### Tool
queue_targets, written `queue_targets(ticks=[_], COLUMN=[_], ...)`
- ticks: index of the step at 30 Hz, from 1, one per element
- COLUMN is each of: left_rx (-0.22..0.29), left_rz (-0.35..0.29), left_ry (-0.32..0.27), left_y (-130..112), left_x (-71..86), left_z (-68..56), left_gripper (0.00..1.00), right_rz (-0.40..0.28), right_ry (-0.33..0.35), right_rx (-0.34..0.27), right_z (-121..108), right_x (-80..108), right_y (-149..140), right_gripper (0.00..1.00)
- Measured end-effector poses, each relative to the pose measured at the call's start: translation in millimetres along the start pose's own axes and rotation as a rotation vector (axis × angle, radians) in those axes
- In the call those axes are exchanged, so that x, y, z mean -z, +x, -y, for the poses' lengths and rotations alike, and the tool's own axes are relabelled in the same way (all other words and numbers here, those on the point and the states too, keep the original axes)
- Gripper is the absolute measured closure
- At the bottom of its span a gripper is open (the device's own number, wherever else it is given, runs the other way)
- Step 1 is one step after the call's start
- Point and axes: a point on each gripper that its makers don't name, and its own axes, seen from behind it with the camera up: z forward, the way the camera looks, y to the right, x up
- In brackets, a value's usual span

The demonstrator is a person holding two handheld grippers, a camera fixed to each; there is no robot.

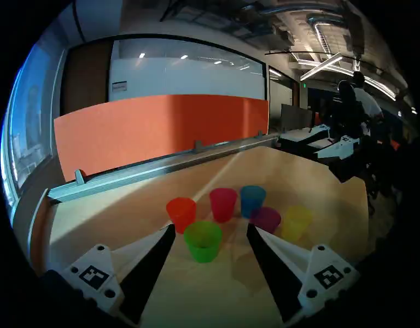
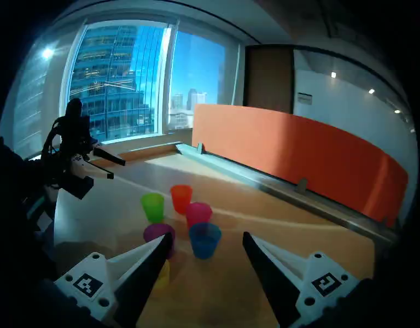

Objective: Pour water

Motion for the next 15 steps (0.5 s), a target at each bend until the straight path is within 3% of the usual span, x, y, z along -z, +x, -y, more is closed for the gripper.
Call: queue_targets(ticks=[15], left_rx=[0.015], left_rz=[0.094], left_ry=[-0.017], left_y=[-47], left_x=[-33.7], left_z=[6.0], left_gripper=[0.02], right_rz=[0.072], right_ry=[0.018], right_rx=[-0.011], right_z=[-11], right_x=[-30.6], right_y=[-39], right_gripper=[0.0])
